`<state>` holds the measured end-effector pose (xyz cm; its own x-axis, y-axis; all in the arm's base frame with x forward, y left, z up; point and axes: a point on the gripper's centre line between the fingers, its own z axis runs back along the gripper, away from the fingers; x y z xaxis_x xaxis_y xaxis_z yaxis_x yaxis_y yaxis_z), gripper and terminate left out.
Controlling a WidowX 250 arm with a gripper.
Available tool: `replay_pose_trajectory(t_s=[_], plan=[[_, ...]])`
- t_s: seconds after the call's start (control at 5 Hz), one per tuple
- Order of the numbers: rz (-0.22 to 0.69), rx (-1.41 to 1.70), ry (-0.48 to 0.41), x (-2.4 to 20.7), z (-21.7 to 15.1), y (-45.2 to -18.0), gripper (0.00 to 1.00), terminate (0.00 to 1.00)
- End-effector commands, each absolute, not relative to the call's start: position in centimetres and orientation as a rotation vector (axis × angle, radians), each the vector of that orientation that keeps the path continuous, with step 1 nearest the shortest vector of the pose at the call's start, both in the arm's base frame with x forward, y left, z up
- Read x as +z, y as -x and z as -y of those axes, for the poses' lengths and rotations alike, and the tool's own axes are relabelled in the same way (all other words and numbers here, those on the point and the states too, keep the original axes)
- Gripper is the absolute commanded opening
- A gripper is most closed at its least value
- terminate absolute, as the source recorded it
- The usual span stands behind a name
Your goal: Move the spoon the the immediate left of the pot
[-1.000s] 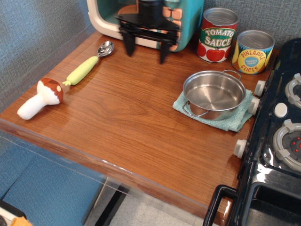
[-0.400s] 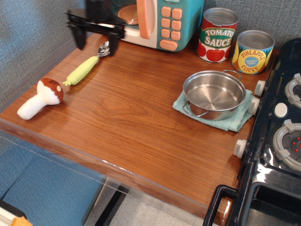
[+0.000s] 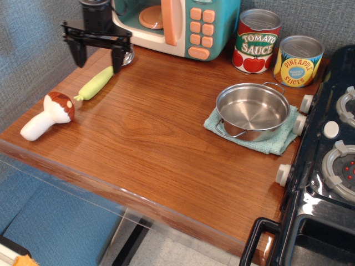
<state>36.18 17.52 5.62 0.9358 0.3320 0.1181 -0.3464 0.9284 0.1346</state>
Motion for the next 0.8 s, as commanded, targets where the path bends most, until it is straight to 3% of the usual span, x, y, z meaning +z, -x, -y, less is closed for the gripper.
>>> replay_pose_trajectory(t_s=[0.0, 0.6], plan=[[0.059, 0.382, -0.188, 6.1, -19.3, -35.2, 1.0, 0.0], [-0.045, 0.387, -0.206, 3.7, -21.0, -34.4, 1.0, 0.0]])
